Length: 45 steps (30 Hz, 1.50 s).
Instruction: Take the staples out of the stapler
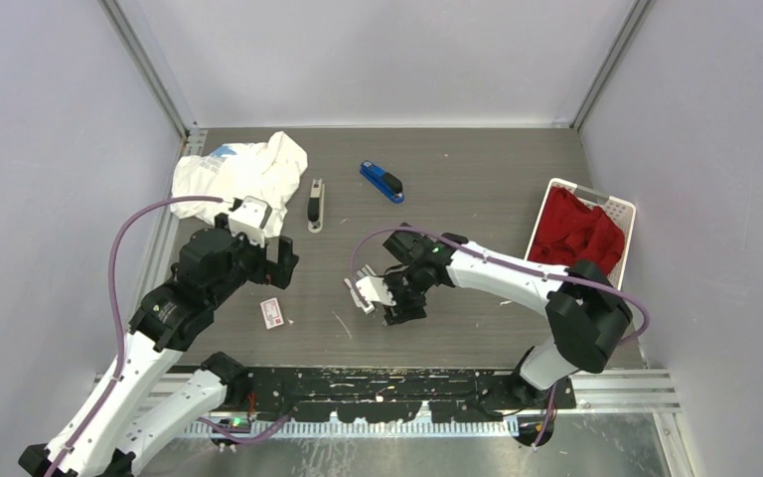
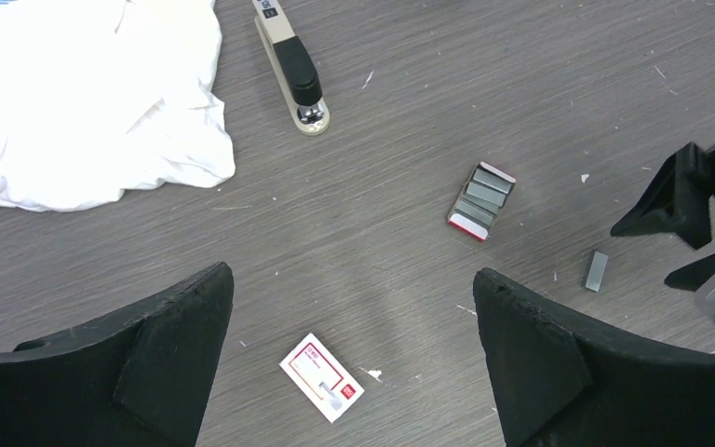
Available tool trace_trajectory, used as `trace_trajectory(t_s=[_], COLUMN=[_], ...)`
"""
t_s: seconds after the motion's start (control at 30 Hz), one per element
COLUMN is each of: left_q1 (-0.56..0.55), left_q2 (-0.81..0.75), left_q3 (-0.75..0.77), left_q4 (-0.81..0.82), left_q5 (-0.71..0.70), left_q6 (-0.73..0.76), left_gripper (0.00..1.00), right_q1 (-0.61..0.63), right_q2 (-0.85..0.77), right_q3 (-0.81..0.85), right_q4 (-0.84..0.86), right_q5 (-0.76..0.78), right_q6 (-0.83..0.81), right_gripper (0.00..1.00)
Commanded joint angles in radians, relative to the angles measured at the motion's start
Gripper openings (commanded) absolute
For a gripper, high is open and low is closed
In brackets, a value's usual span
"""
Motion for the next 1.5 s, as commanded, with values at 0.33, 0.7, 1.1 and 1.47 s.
trace_trajectory(t_s=[0.33, 0.7, 1.1, 1.47], left_q1=[0.033, 0.034, 0.035, 0.036], left_q2=[-0.028, -0.029, -0.028, -0.029], left_q3=[-0.010, -0.011, -0.014, -0.015], left_q4=[0.065, 0.066, 0.067, 0.067], left_q5=[0.004, 0.013, 0.020, 0.018], left_q6=[-0.015, -0.014, -0.015, -0.015], left_gripper=[1.00, 1.00, 1.00, 0.99], right_q1=[0.196, 0.218, 0.218, 0.198], right_q2=[0.177, 0.228, 0.280, 0.284], right_q3=[0.066, 0.089, 0.127, 0.141], right_q4=[0.085, 0.079, 0.014, -0.014], right_q5=[0.267, 0.315, 0.282, 0.271], right_q6=[0.086, 0.091, 0.082, 0.107], right_gripper=[0.55, 0.49, 0.27, 0.14])
